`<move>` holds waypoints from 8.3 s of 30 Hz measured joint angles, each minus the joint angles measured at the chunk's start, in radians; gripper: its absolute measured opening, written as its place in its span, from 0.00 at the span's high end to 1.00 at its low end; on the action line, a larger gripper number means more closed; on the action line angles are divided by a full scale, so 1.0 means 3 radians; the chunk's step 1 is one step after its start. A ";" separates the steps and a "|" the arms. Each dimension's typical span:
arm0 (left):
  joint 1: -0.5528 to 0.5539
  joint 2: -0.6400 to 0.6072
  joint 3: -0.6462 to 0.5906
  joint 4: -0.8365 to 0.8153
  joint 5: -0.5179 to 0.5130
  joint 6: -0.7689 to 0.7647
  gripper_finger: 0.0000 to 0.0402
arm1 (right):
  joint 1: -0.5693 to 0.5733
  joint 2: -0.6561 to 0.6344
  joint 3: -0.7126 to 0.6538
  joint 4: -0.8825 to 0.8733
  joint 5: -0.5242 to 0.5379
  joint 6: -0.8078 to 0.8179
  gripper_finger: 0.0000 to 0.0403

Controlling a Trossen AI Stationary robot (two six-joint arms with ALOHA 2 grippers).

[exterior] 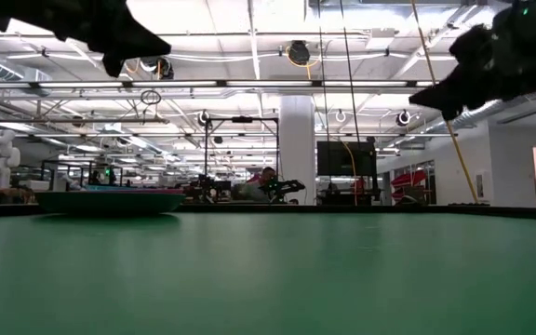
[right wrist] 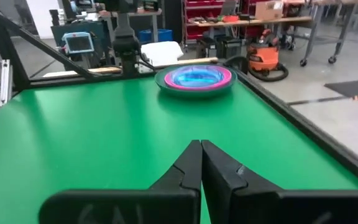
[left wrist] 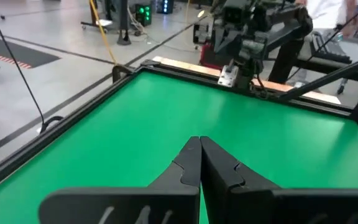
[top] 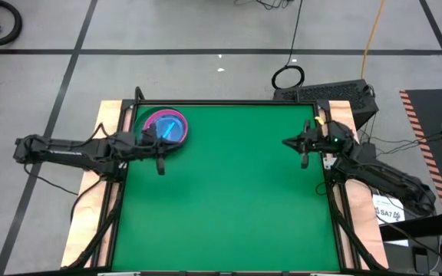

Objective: Stack plastic plates
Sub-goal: Return to Home Position

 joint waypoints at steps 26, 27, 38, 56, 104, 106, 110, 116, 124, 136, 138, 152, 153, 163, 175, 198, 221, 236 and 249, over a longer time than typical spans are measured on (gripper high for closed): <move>-0.0137 -0.0754 -0.0773 0.0261 -0.0188 0.0113 1.00 | 0.0442 -0.0011 -0.0640 0.0611 0.0534 0.0149 1.00; -0.0137 -0.0806 -0.0809 0.0259 -0.0188 0.0116 1.00 | 0.0451 -0.0011 -0.0641 0.0611 0.0533 0.0150 1.00; -0.0140 -0.1217 -0.1486 0.0761 -0.0176 0.0098 1.00 | 0.0461 -0.0010 -0.0648 0.0559 0.0420 0.0179 1.00; -0.0128 -0.1249 -0.1589 0.0673 -0.0181 0.0121 1.00 | 0.1400 -0.0306 -0.0626 0.0435 0.0964 0.0442 1.00; -0.0227 -0.1472 -0.1585 0.0509 -0.0011 0.0113 1.00 | 0.2051 -0.1099 -0.0626 -0.0090 0.1652 0.0413 0.98; -0.0268 -0.1487 -0.1585 0.0499 -0.0040 0.0153 1.00 | 0.2051 -0.1099 -0.0625 -0.0089 0.1652 0.0412 0.98; -0.0310 -0.1628 -0.1585 0.0489 -0.0059 0.0273 1.00 | 0.2051 -0.1099 -0.0626 -0.0087 0.1652 0.0412 0.98; -0.0264 -0.2125 -0.1585 0.0208 -0.0165 0.0424 1.00 | 0.2051 -0.1099 -0.0625 -0.0083 0.1653 0.0413 0.98; -0.0205 -0.2382 -0.1579 -0.0087 -0.0152 0.0539 1.00 | 0.2051 -0.1099 -0.0625 -0.0067 0.1654 0.0412 0.98; -0.0173 -0.2381 -0.1579 -0.0097 -0.0124 0.0488 1.00 | 0.2051 -0.1096 -0.0626 -0.0017 0.1657 0.0412 0.98; -0.0173 -0.2381 -0.1579 -0.0098 -0.0123 0.0520 1.00 | 0.2051 -0.1096 -0.0626 -0.0014 0.1656 0.0412 0.98; -0.0174 -0.2381 -0.1580 -0.0121 0.0140 0.0584 1.00 | 0.2051 -0.1096 -0.0626 0.0064 0.1654 0.0412 0.98; -0.0174 -0.2381 -0.1580 -0.0121 0.0142 0.0584 1.00 | 0.2051 -0.1096 -0.0626 0.0066 0.1654 0.0412 0.98; -0.0174 -0.2381 -0.1581 -0.0121 0.0141 0.0579 1.00 | 0.2051 -0.1097 -0.0626 0.0074 0.1655 0.0412 0.98; -0.0174 -0.2381 -0.1582 -0.0120 0.0141 0.0574 1.00 | 0.2051 -0.1096 -0.0626 0.0079 0.1655 0.0412 0.98; -0.0174 -0.2381 -0.1584 -0.0120 0.0139 0.0577 1.00 | 0.2051 -0.1096 -0.0626 0.0082 0.1655 0.0412 0.98; -0.0174 -0.2381 -0.1584 -0.0121 0.0139 0.0577 1.00 | 0.2050 -0.1096 -0.0626 0.0083 0.1655 0.0412 0.98; -0.0174 -0.2381 -0.1584 -0.0121 0.0139 0.0577 1.00 | 0.2050 -0.1096 -0.0626 0.0083 0.1655 0.0413 0.98; -0.0174 -0.2381 -0.1584 -0.0121 0.0139 0.0577 1.00 | 0.2050 -0.1096 -0.0626 0.0083 0.1655 0.0413 0.98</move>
